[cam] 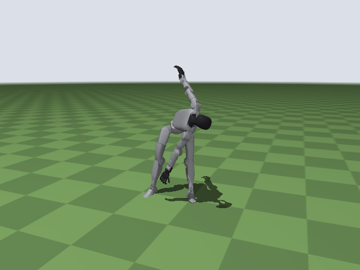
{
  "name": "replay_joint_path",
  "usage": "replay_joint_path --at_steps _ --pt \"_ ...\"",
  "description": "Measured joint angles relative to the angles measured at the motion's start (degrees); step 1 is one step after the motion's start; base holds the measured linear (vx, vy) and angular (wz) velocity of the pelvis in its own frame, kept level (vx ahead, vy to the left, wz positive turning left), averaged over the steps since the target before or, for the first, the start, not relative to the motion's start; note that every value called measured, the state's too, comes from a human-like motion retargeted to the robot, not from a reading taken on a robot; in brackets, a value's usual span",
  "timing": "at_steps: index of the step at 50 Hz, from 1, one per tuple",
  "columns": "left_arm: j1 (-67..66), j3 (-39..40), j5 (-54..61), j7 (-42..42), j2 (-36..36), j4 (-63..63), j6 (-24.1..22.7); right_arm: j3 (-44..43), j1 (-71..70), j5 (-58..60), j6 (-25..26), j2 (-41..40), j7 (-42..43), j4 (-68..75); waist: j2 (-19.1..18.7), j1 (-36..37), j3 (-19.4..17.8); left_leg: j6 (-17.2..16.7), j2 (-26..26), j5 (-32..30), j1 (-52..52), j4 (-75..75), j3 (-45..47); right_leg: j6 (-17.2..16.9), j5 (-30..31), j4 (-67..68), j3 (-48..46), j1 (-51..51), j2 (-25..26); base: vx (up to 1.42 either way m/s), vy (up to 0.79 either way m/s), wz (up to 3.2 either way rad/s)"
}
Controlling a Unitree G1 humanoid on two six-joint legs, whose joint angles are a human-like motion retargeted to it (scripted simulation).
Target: In place motions
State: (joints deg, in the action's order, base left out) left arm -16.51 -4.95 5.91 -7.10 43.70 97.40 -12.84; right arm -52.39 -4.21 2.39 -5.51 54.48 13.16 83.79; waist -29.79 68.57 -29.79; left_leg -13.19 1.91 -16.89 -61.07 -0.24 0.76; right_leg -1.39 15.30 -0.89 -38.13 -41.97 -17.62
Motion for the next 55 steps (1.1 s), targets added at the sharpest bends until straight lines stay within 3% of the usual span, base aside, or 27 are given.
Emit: replay_joint_path --at_steps 2,5,10,14,18,20,24,28,30,33,37,40,42,44,47,50,55 --pt "2.8 -8.6 -7.3 3.8 -0.9 0.0 -1.1 3.8 -8.3 -1.5 1.5 2.3 -4.3 -0.7 0.0 2.9 0.0 -0.5 -0.1 -0.6 -2.7 -0.5 -1.2 -0.3 -0.3 0.2 -0.2 -1.8 0.6 0.27 -0.25 0.37" --pt "4.6 -16.8 -19.0 4.1 -2.9 -0.1 1.7 15.6 -22.3 0.5 5.0 1.4 -12.1 -3.5 0.0 2.5 0.0 -0.9 -0.2 -0.9 -4.5 -0.9 -2.5 -0.6 -0.5 0.1 -1.6 -2.5 1.0 0.16 0.07 0.33" --pt "8.7 -21.9 -21.7 -1.8 -5.0 -0.7 -1.1 29.6 -34.7 11.2 6.8 -6.9 -13.5 -9.5 0.0 1.4 0.0 -0.3 -0.4 -0.7 -3.7 -0.4 -4.0 -0.2 -0.2 0.5 -3.2 -0.7 1.0 0.12 0.02 0.17" --pt "13.2 -21.9 -20.4 -5.5 -6.2 -0.8 0.4 30.4 -31.6 15.3 5.8 -10.7 -13.4 -11.2 0.0 -1.1 0.0 1.7 -1.5 0.2 0.8 0.8 -4.7 -0.7 1.1 1.3 -3.0 4.2 -0.4 -0.04 0.05 0.21" --pt "17.5 -26.1 -19.0 -5.7 -5.4 -2.3 1.8 25.4 -20.0 14.8 3.5 -14.8 -13.2 -14.0 0.0 -6.7 0.0 4.7 -3.5 1.7 8.9 2.4 -5.0 0.6 3.9 1.6 -5.5 12.7 -1.1 -0.03 0.21 0.22" --pt "19.4 -27.7 -19.2 -7.2 -5.3 -3.6 4.8 21.3 -12.9 15.7 2.4 -17.4 -12.9 -15.8 0.3 -9.8 0.0 6.5 -4.1 2.6 13.2 3.6 -4.7 1.6 6.2 2.0 -5.6 16.8 -1.1 0.01 0.3 -0.24" --pt "20.3 -26.1 -15.0 -8.1 -4.6 -5.0 6.3 16.9 -3.9 16.7 3.4 -25.2 -7.6 -16.3 6.9 -17.7 0.0 10.0 -3.1 4.9 19.8 5.8 -2.8 3.8 10.7 3.9 -4.5 21.0 -0.8 -0.04 0.41 -0.81" --pt "16.0 -17.5 -12.4 -5.5 -3.6 -6.7 6.4 21.8 -0.9 14.5 4.5 -31.2 0.4 -14.0 16.9 -27.7 0.0 13.0 0.3 8.5 25.8 8.7 1.1 6.4 11.3 7.6 -2.6 22.3 1.2 -0.11 0.45 -1.57" --pt "13.8 -13.3 -12.8 -2.9 -3.3 -8.1 6.8 24.7 -0.1 15.6 5.1 -33.4 1.5 -13.7 22.0 -33.2 0.0 14.3 1.6 10.1 29.1 9.6 3.9 5.1 7.4 10.2 2.2 22.5 3.4 -0.04 0.44 -1.51" --pt "11.3 -5.7 -15.4 0.2 -5.3 -10.8 9.0 28.2 1.9 18.8 4.9 -35.1 -0.4 -14.9 27.8 -41.8 0.0 16.0 1.2 12.4 35.2 9.8 7.5 -0.4 0.7 14.0 12.5 23.3 7.3 -0.05 0.47 -0.99" --pt "9.7 2.3 -16.3 2.3 -10.6 -13.7 9.5 32.2 3.4 20.0 3.3 -34.5 -3.4 -13.5 32.6 -51.1 0.0 18.1 -0.8 16.1 45.4 10.3 12.1 -6.8 -6.5 14.7 17.3 29.5 10.1 0.14 0.46 -0.75" --pt "10.0 5.7 -17.1 3.8 -14.3 -15.9 9.1 32.8 2.8 20.2 2.4 -35.0 -3.3 -10.6 35.4 -54.9 0.0 19.6 -3.0 19.0 52.6 10.4 14.8 -7.5 -9.7 12.2 21.5 35.3 11.5 0.36 0.33 -0.94" --pt "10.7 6.0 -18.2 4.9 -15.8 -17.3 9.0 31.9 2.5 19.9 2.5 -36.6 -2.9 -8.8 35.8 -57.2 0.1 20.0 -3.7 20.2 57.0 9.8 15.4 -2.3 -10.7 9.5 19.7 39.6 11.5 0.33 0.24 -0.65" --pt "11.7 5.3 -19.5 4.5 -17.5 -17.8 9.1 30.5 2.5 19.0 3.3 -38.4 -3.8 -6.9 35.7 -58.4 0.9 20.3 -4.7 20.9 60.6 8.8 16.3 -3.2 -9.5 6.7 17.7 43.7 10.5 0.25 0.13 -0.58" --pt "11.9 2.7 -20.2 1.5 -21.0 -17.4 9.0 29.0 3.4 17.7 5.3 -40.1 -9.6 -4.9 33.8 -59.9 4.2 20.4 -4.5 21.1 64.7 6.1 17.9 -4.9 -8.8 5.2 23.5 45.6 11.5 0.31 0.04 -0.59" --pt "9.8 -1.3 -21.5 2.5 -24.4 -16.7 7.6 29.0 4.8 19.3 6.1 -41.7 -14.9 -4.5 31.6 -63.6 9.4 20.1 -4.3 20.5 66.4 3.1 18.9 -3.0 -8.4 3.0 17.8 47.0 11.9 0.25 0.13 -0.48" --pt "7.0 -4.1 -25.1 5.0 -28.5 -18.9 9.6 30.0 4.4 20.8 5.9 -44.1 -13.9 -3.4 27.0 -71.3 12.6 20.3 -3.7 20.4 68.1 0.8 19.8 -3.3 -9.8 3.9 21.6 47.2 14.5 0.1 0.16 -0.1"
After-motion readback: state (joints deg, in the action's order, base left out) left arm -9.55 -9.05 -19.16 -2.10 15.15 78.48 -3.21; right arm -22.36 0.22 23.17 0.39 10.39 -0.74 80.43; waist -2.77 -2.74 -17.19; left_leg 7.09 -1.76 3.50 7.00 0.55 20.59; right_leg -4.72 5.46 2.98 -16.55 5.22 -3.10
